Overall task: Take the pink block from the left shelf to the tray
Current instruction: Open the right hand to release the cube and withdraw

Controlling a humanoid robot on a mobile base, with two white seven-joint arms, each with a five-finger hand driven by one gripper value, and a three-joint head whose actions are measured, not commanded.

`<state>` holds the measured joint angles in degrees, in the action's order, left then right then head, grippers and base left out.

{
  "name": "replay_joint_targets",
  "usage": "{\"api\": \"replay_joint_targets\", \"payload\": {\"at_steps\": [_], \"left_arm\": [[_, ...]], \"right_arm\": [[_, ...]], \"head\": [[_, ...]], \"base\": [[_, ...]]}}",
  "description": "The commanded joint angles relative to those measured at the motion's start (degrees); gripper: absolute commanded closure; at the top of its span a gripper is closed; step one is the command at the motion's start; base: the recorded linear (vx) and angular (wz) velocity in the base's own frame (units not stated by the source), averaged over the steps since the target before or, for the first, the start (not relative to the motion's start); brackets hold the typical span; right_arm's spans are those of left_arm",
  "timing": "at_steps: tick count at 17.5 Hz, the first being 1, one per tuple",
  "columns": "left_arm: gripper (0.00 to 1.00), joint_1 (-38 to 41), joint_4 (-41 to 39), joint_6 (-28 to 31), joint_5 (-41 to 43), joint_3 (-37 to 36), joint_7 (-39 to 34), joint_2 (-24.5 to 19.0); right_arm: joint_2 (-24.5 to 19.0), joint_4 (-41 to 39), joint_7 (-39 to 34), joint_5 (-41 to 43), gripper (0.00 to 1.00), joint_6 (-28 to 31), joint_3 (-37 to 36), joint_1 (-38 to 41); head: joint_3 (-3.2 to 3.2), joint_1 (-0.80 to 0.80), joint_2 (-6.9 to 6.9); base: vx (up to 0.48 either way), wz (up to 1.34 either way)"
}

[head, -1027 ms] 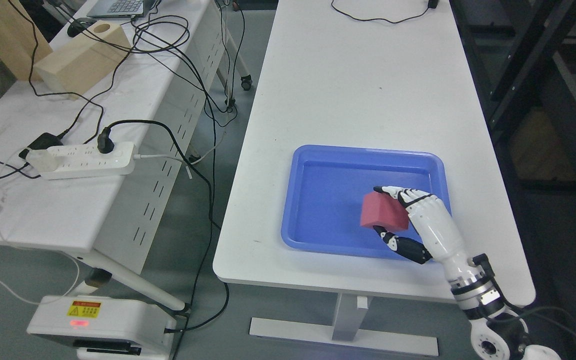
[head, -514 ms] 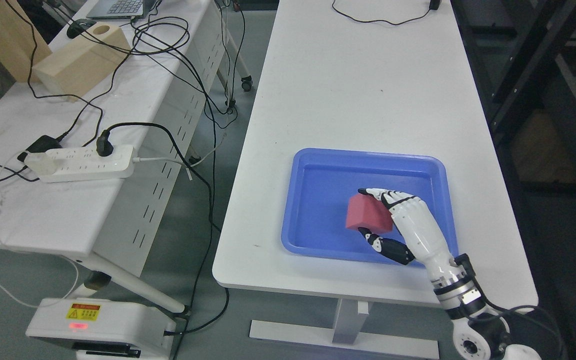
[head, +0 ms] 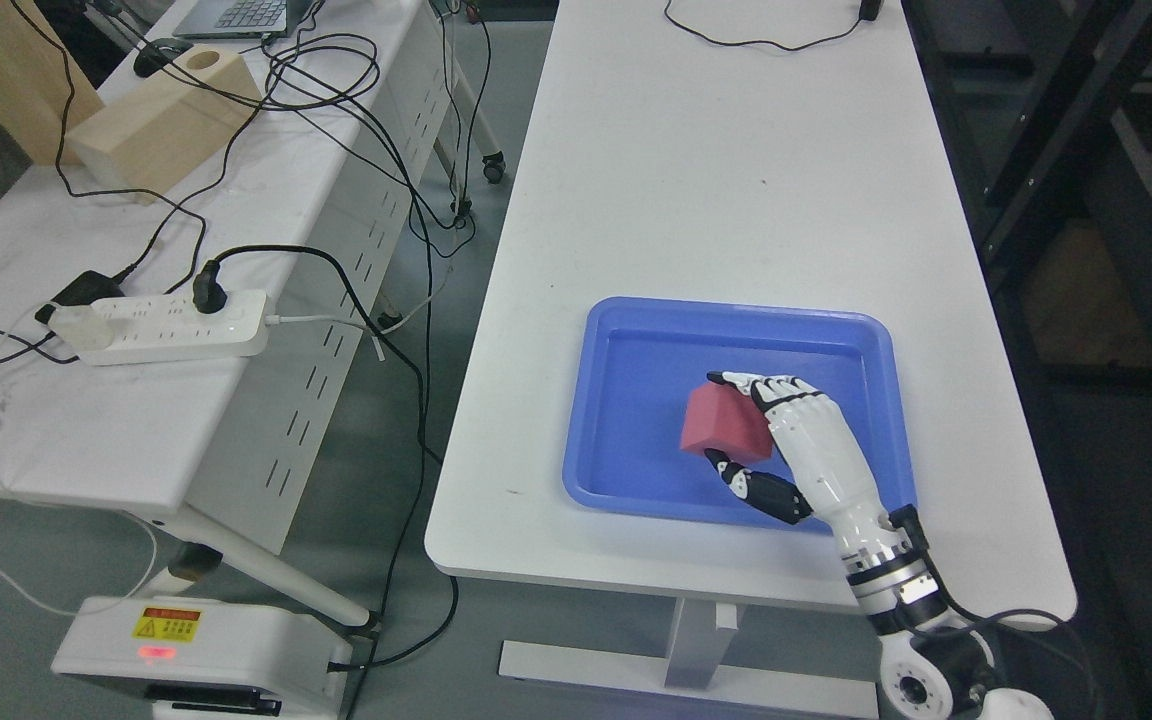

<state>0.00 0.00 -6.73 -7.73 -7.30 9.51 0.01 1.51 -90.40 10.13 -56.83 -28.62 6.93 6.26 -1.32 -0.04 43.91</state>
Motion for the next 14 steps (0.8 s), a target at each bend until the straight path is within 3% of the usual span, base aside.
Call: {"api": "replay_joint_targets", "payload": {"at_steps": [1, 14], "left_arm": [[0.00, 1.1, -1.0, 0.0, 0.0, 0.0, 0.0, -1.0], [0.00, 1.1, -1.0, 0.0, 0.0, 0.0, 0.0, -1.0]], "right_arm": [[0.2, 0.1, 0.0, -0.1, 0.50, 0.1, 0.1, 0.2], [0.1, 0.7, -2.7, 0.1, 0.29, 4.1, 0.0, 0.1]], "head": [[0.00, 0.00, 0.00], [0.00, 0.00, 0.00]], "base": [[0.000, 0.00], [0.000, 0.00]]}}
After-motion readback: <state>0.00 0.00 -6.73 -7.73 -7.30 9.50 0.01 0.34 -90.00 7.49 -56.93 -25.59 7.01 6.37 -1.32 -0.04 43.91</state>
